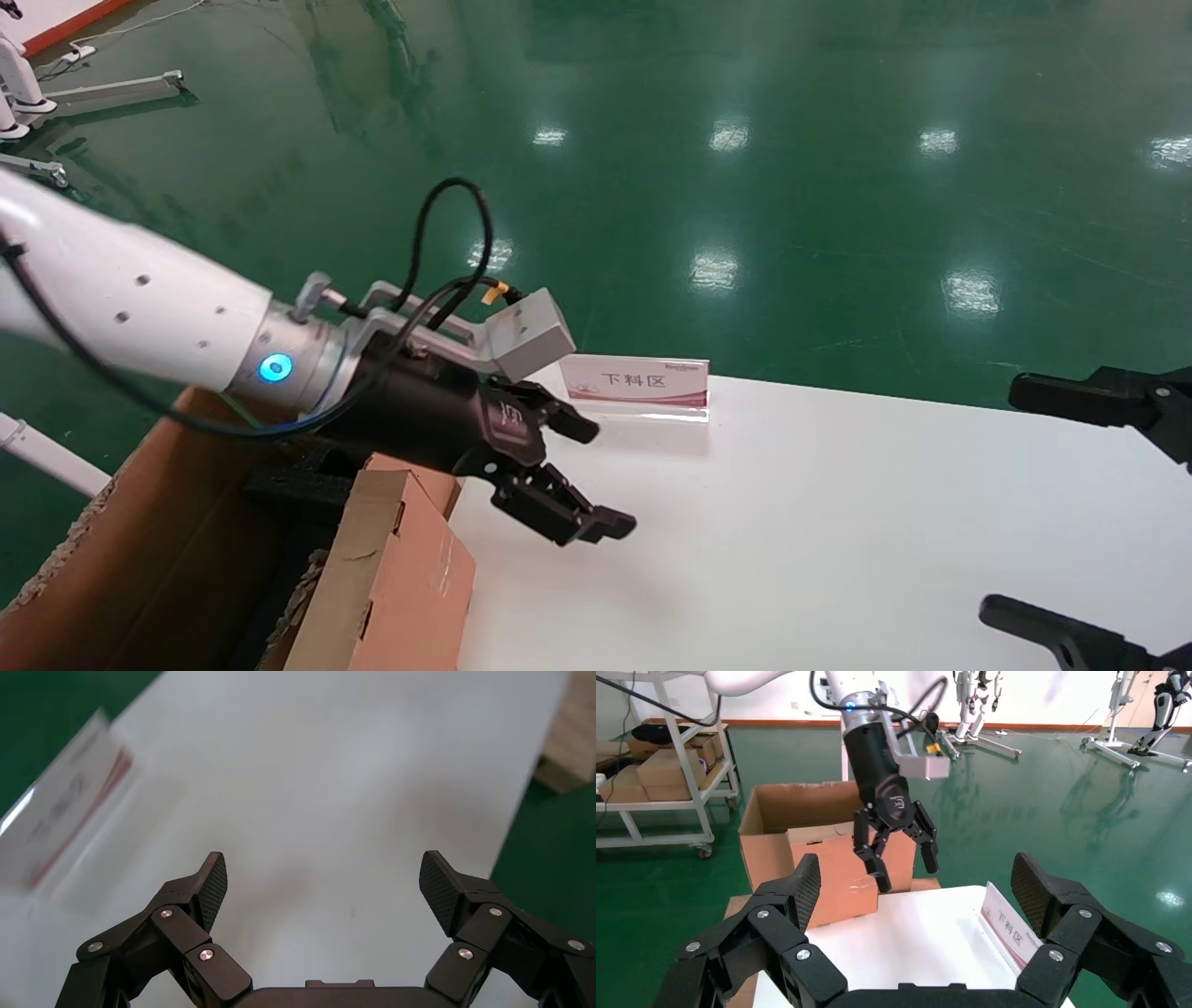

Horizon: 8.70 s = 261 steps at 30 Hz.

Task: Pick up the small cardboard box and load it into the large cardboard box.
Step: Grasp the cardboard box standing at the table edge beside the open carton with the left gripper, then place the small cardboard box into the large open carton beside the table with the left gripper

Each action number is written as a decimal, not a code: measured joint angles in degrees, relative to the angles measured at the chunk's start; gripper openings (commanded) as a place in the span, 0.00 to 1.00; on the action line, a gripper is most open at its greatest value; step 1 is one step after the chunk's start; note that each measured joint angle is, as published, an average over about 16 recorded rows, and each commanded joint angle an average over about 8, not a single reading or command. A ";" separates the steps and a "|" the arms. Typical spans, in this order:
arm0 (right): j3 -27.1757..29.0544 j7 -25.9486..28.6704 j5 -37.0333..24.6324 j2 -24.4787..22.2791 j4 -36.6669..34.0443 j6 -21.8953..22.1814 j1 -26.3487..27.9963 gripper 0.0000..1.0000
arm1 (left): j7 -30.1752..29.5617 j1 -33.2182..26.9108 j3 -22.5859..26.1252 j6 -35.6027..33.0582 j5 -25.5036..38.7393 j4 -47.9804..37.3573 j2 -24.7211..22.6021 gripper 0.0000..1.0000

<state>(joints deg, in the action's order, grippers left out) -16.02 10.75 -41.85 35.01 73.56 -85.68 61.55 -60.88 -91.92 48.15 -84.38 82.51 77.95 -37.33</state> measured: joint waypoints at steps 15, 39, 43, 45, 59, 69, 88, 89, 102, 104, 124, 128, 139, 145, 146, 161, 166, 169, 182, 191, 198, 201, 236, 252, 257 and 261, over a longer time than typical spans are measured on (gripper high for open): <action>0.00 0.00 0.00 0.00 0.00 0.00 0.00 1.00 | -27.44 -16.50 17.84 -7.03 9.99 -1.90 -5.62 1.00; 0.00 0.00 0.00 0.00 0.00 0.00 0.00 1.00 | -48.19 -34.95 42.30 -14.87 7.06 -1.97 -8.61 1.00; 0.00 0.00 0.00 0.00 0.00 0.00 0.00 1.00 | -49.43 -36.32 45.25 -15.05 4.83 -1.73 -7.70 1.00; 0.00 0.00 0.00 0.00 0.00 0.00 0.00 1.00 | -49.99 -36.74 46.49 -15.07 3.79 -1.63 -7.27 1.00; 0.00 0.00 0.00 0.00 0.00 0.00 0.00 1.00 | -52.43 -35.36 50.42 -13.58 -0.90 -1.13 -5.55 1.00; 0.00 0.00 0.00 0.00 0.00 0.00 0.00 1.00 | -52.75 -32.84 51.13 -11.75 -1.63 -0.91 -5.19 1.00; 0.00 0.00 0.00 0.00 0.00 0.00 0.00 0.00 | -53.16 -30.23 52.06 -9.91 -0.70 -1.05 -5.73 0.00; 0.00 0.00 0.00 0.00 0.00 0.00 0.00 0.00 | -53.17 -30.19 52.07 -9.88 -0.68 -1.06 -5.75 0.00; 0.00 0.00 0.01 0.00 -0.01 0.01 -0.01 0.00 | -53.21 -29.83 52.18 -9.58 -0.57 -1.08 -5.82 0.00; 0.00 0.00 0.01 0.00 -0.01 0.01 -0.01 0.00 | -53.21 -29.80 52.18 -9.55 -0.57 -1.08 -5.82 0.00; 0.00 0.00 0.01 -0.01 -0.02 0.02 -0.01 1.00 | -53.21 -29.85 52.17 -9.58 -0.55 -1.11 -5.83 0.00; 0.00 0.00 0.01 -0.01 -0.02 0.02 -0.01 1.00 | -53.21 -29.86 52.16 -9.59 -0.55 -1.11 -5.84 0.00; 0.00 0.00 0.01 -0.01 -0.02 0.02 -0.01 1.00 | -53.07 -30.78 51.27 -9.96 -0.45 -1.00 -5.82 0.00; 0.00 0.00 0.01 -0.01 -0.02 0.02 -0.01 1.00 | -52.65 -33.63 49.12 -10.76 -0.18 -0.52 -5.28 0.00; 0.00 0.00 0.01 -0.01 -0.02 0.02 -0.01 1.00 | -52.54 -34.34 48.59 -10.91 -0.13 -0.38 -5.08 0.00; 0.00 0.00 0.01 -0.01 -0.02 0.02 -0.01 1.00 | -48.73 -47.70 35.53 -12.49 1.21 2.94 2.88 0.00; 0.00 0.00 0.01 -0.01 -0.02 0.02 -0.01 1.00 | -46.55 -50.67 31.68 -12.71 1.85 3.67 6.24 0.00; 0.00 0.00 0.01 -0.01 -0.02 0.02 -0.01 1.00 | -45.20 -52.32 30.43 -12.93 2.06 4.06 8.03 0.00; 0.00 0.00 0.01 -0.01 -0.02 0.02 -0.01 1.00 | -45.06 -65.52 44.91 -14.47 -1.98 5.92 7.56 0.00; 0.00 0.00 0.01 -0.01 -0.02 0.02 -0.01 1.00 | -49.01 -78.64 73.90 -15.07 -11.14 6.39 -4.39 0.00; 0.00 0.00 0.01 -0.01 -0.02 0.02 -0.01 1.00 | -50.84 -84.36 92.17 -15.22 -16.86 6.02 -12.30 0.00; 0.00 0.00 0.01 -0.01 -0.02 0.02 -0.01 1.00 | -50.85 -85.62 96.97 -15.25 -18.13 5.48 -13.67 0.00; 0.00 0.00 0.01 -0.01 -0.02 0.02 -0.01 1.00 | -26.30 -82.81 106.46 -8.27 -13.01 -5.66 7.25 0.00; 0.00 0.00 0.01 -0.01 -0.02 0.02 -0.01 1.00 | -20.87 -74.33 105.67 -2.72 -12.39 -10.56 11.38 0.00; 0.00 0.00 0.01 -0.01 -0.02 0.02 -0.01 1.00 | -19.94 -71.52 104.89 -0.95 -12.42 -11.85 10.91 0.00; 0.00 0.00 0.01 -0.01 -0.02 0.02 -0.01 1.00 | -19.58 -69.42 104.17 0.55 -12.15 -12.65 10.24 0.00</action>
<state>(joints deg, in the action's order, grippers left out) -16.02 10.75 -41.84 35.00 73.54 -85.66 61.54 -80.46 -161.34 152.32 -83.83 70.35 65.30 -27.10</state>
